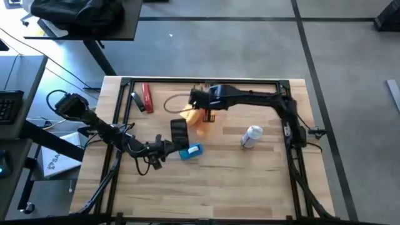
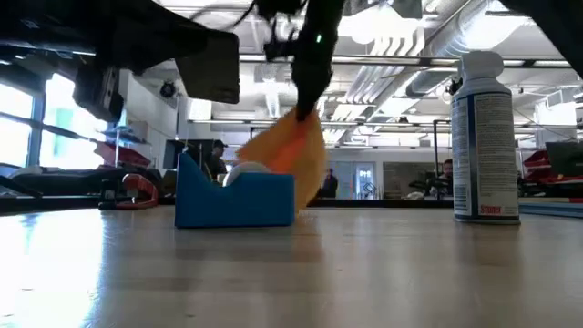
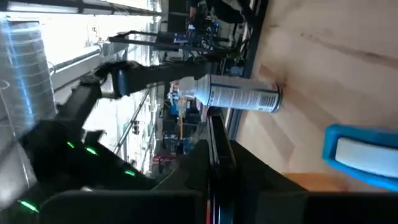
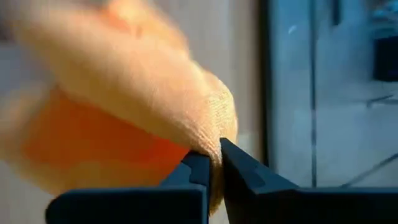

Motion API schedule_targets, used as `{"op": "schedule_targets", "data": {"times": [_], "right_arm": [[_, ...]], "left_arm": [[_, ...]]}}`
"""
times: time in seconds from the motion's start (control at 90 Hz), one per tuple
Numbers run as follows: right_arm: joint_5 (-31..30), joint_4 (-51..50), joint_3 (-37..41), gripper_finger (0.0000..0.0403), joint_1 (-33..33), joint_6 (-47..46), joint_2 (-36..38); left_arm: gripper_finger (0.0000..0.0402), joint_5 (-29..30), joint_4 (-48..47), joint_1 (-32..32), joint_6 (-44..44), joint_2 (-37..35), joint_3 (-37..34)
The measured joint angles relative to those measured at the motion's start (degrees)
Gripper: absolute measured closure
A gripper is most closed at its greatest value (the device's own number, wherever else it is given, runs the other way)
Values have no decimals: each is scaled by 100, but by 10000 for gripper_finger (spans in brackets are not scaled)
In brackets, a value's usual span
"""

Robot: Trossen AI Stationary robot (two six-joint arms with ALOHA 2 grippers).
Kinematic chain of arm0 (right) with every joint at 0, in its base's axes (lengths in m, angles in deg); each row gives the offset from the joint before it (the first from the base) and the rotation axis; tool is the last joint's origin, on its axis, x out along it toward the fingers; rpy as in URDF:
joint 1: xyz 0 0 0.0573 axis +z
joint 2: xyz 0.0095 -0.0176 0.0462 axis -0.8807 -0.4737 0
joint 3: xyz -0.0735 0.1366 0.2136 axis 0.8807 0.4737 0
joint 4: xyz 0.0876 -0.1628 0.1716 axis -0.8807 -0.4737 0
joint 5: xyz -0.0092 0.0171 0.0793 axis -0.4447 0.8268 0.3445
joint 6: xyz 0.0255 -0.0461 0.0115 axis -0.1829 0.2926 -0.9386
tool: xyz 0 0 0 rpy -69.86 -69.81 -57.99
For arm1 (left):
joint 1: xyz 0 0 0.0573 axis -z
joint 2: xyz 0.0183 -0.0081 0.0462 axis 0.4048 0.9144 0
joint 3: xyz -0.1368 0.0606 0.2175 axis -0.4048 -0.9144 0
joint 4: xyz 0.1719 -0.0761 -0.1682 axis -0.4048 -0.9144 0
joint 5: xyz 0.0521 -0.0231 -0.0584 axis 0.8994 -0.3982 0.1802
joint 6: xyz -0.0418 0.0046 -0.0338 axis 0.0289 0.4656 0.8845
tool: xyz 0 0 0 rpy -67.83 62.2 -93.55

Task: Apply microfiber cloth
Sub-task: Wipe the front of the cellphone with an orange microfiber cloth

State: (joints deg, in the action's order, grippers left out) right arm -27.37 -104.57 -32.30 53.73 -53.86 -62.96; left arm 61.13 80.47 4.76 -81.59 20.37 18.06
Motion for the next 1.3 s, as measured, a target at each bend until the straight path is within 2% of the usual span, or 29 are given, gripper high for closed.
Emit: {"op": "schedule_targets", "data": {"times": [0.156, 0.311, 0.467, 0.667, 1.022, 1.211, 1.3], "right_arm": [[1114, 735, -5, 403, 97, -2, 517], [2406, 1351, -7, 403, 329, 157, 592], [3174, 2097, -4, 403, 618, 312, 532], [3461, 2884, -2, 403, 904, 481, 337], [3585, 2671, 0, 403, 695, 326, -378], [4097, 2982, -20, 403, 570, 254, -675], [4154, 3112, -20, 403, 557, 281, -775]], "left_arm": [[387, -266, -1, -220, 77, 2, 0], [387, -484, -7, -405, 147, 2, 0], [387, -632, -7, -527, 150, 2, 0], [387, -819, 50, -577, 140, 2, 4], [387, -755, 360, -323, -66, 2, 7], [387, -745, 615, -143, -99, 9, -2], [387, -706, 617, -101, -96, 13, -4]]}}
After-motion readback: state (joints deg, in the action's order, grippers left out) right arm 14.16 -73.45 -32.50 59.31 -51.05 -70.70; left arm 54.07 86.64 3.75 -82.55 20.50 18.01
